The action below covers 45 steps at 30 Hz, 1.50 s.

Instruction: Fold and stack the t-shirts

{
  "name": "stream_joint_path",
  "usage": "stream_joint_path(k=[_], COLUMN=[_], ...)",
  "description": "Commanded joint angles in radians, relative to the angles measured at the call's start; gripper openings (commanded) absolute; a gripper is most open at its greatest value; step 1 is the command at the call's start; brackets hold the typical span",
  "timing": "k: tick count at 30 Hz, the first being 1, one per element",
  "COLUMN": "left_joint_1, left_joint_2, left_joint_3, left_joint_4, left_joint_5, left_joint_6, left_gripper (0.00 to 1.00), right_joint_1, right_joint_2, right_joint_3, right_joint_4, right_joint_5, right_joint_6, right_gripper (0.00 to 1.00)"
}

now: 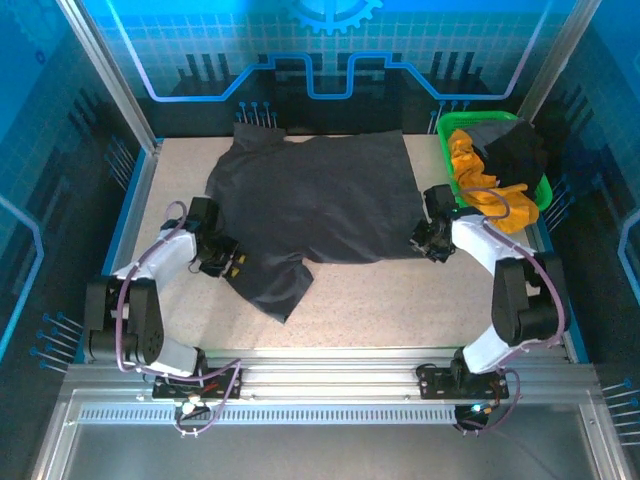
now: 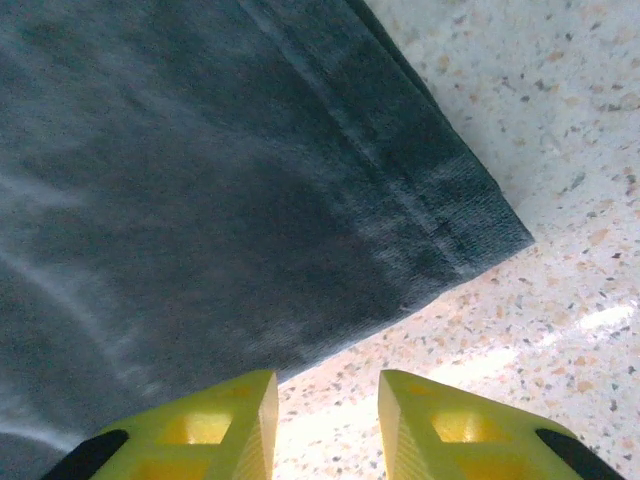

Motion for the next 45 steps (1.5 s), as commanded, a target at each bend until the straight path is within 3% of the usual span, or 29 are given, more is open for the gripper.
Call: stream_joint_path(k=[1, 5, 10, 17, 26, 31, 36, 38, 40, 43, 45], left_joint_1=[0.006, 0.006, 0.008, 0.011, 0.12, 0.116, 0.099, 0.092, 0.066, -0.011, -0.074], left_joint_2=[-0.082, -0.049, 0.007, 0.098, -0.049, -0.213, -0.219, -0.237, -0.26, -0.271, -0.278], left_joint_3=[-0.056, -0.098, -0.103, -0.087, -0.3, -0.276, -0.182, -0.181, -0.17, -0.155, -0.169], left_joint_4=[-0.083, -0.038, 0.014, 0.005, 0.0, -0.017, -0.142, -0.145, -0.175, -0.255, -0.287], left_joint_5=[-0.063, -0.011, -0.051, -0.075, -0.013, -0.021, -0.057, -0.043, -0.044, -0.049, -0.039], left_joint_6=[-0.012, -0.023, -0.025, -0.037, -0.061, -0.03, 0.015, 0.004, -0.005, -0.016, -0.038], left_gripper=[0.29, 0.32, 0.34, 0.28, 0.14, 0.18, 0.15, 0.17, 0.26, 0.37, 0.39], right_joint_1=[0.002, -0.02, -0.041, -0.036, 0.0, 0.005, -0.004, -0.004, -0.004, -0.007, -0.012], right_joint_2=[0.053, 0.136, 0.203, 0.337, 0.243, 0.151, 0.116, 0.08, 0.035, -0.018, -0.048], right_joint_3=[0.06, 0.121, 0.176, 0.26, 0.133, 0.059, 0.057, 0.046, 0.042, 0.045, 0.041], right_joint_4=[0.002, -0.069, -0.114, -0.237, -0.267, -0.242, -0.27, -0.261, -0.256, -0.266, -0.273], right_joint_5=[-0.007, 0.012, 0.029, 0.019, 0.026, 0.026, 0.029, 0.022, 0.027, 0.037, 0.033], right_joint_6=[-0.031, -0.039, -0.067, -0.095, -0.069, -0.059, -0.077, -0.08, -0.086, -0.099, -0.109], right_gripper=[0.32, 0.32, 0.34, 0.33, 0.33, 0.33, 0.31, 0.33, 0.36, 0.41, 0.43])
